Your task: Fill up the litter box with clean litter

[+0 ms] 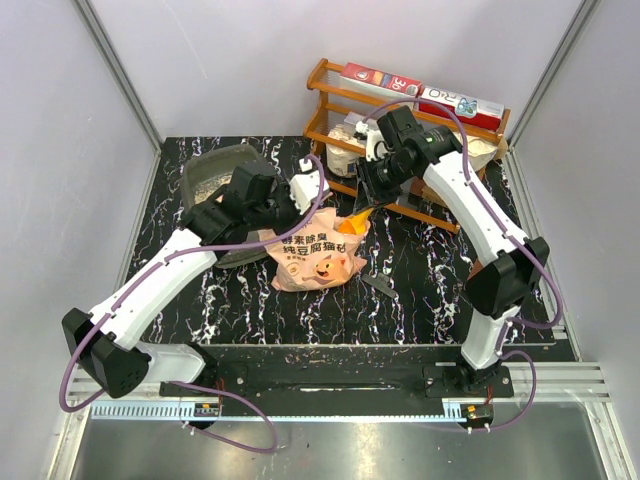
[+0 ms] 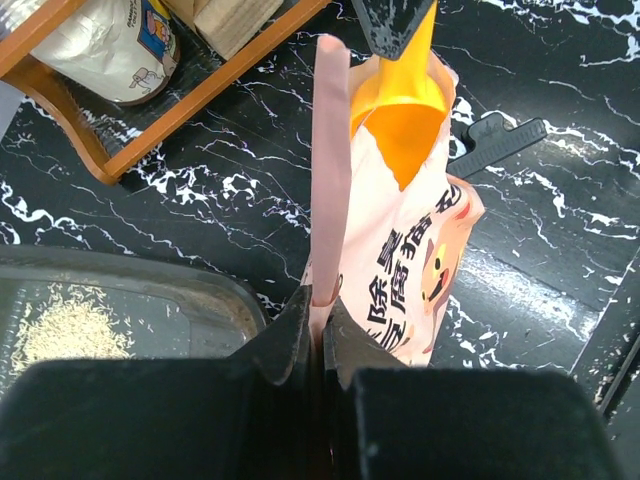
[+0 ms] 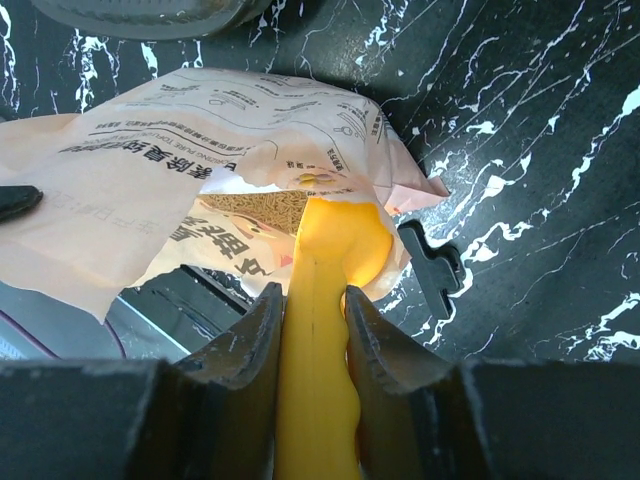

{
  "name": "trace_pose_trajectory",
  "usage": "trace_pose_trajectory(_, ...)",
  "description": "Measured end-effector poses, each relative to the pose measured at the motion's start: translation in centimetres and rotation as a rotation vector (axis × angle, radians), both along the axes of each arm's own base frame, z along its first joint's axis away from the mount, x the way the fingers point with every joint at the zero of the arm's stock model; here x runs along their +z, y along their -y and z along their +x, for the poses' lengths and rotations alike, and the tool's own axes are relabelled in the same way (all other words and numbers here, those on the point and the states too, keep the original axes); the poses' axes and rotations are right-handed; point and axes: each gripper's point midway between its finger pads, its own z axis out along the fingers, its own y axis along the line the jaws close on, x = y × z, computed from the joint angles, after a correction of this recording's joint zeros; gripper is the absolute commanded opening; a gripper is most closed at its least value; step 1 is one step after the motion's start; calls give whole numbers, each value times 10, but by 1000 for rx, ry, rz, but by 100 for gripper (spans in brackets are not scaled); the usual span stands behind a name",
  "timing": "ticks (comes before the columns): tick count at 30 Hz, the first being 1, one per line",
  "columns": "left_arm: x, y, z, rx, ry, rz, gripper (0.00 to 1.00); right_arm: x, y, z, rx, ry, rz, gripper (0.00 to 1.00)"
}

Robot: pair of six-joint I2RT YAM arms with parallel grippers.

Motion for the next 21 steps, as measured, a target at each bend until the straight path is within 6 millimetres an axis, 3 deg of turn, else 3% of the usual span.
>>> trace_pose_trajectory(5, 1, 2, -1, 43, -40, -39, 0, -11, -3, -3, -30, 4, 6, 0)
trace_pose_trajectory(14, 2, 4, -2, 81, -84, -80, 0, -56, -13, -10, -81, -82, 36, 0)
trace_pose_trajectory(21, 0, 5, -1, 89, -90, -94, 0, -70, -22, -13, -52, -153, 139, 0)
